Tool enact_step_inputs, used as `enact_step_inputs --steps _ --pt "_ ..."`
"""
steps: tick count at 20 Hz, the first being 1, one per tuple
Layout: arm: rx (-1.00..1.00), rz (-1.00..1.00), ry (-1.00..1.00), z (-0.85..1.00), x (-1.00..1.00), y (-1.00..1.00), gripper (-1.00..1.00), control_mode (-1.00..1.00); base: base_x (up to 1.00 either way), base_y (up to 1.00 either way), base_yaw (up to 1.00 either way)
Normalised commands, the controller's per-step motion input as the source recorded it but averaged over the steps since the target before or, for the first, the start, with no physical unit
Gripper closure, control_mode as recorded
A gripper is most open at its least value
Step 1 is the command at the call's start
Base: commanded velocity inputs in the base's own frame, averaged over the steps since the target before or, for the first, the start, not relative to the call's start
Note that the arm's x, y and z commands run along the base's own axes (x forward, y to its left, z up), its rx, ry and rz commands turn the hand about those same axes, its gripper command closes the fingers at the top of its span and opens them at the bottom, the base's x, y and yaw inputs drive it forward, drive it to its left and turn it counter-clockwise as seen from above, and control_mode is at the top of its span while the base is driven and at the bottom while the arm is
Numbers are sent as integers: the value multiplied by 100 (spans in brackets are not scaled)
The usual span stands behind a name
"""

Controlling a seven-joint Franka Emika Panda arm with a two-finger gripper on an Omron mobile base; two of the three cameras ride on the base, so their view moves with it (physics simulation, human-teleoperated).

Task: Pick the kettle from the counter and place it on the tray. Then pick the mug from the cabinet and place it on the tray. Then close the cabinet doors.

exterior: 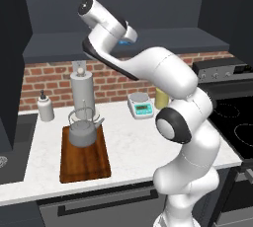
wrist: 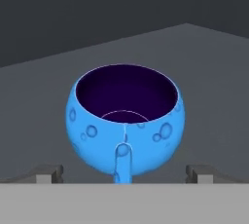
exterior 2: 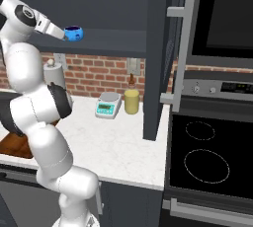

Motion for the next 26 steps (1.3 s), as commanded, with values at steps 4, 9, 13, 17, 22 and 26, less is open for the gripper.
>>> enact_step_inputs --steps 4,9,13,17,22,26 --pt "0 -5 0 0 17 7 -100 -100 0 0 0" --pt "0 -5 0 0 17 5 -100 -100 0 0 0" --pt "0 -3 0 0 16 1 -100 -100 0 0 0" --pt "0 -1 0 0 16 0 -100 -100 0 0 0" --pt "1 0 0 0 7 0 -100 -100 0 0 0" --pt "0 0 0 0 0 -1 100 -100 0 0 0"
